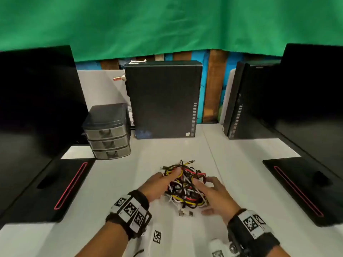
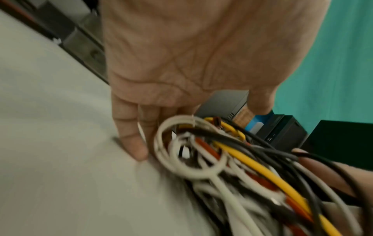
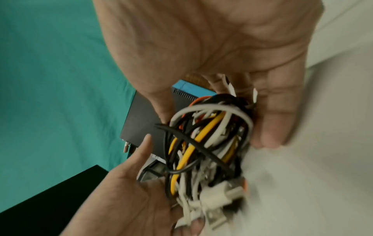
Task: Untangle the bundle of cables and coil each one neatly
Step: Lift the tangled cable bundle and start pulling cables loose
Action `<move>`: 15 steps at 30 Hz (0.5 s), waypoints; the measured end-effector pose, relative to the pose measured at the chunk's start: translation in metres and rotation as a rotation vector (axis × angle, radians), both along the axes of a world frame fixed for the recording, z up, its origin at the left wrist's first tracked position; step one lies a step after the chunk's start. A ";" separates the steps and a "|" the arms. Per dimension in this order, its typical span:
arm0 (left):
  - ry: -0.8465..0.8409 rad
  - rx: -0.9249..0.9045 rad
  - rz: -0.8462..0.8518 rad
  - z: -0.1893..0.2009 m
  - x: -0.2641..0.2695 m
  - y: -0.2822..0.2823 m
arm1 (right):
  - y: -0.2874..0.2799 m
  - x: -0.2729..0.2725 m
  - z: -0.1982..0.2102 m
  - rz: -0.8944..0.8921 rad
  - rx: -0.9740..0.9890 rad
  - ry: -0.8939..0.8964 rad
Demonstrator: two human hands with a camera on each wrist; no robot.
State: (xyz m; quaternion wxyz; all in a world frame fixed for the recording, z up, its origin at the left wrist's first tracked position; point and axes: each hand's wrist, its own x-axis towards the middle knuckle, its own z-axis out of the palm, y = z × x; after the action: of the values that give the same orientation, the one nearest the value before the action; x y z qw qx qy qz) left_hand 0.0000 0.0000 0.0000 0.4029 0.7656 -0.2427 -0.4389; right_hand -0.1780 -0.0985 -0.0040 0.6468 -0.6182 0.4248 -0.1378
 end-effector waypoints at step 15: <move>0.043 -0.668 -0.066 0.055 0.019 0.004 | -0.024 0.015 0.039 0.080 -0.092 -0.466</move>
State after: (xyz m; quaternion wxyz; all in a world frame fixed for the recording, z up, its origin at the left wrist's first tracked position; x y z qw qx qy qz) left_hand 0.0191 0.0037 0.0551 0.6220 0.5736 -0.3892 -0.3642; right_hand -0.1633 -0.1223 0.0351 0.7036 -0.6148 0.2324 -0.2703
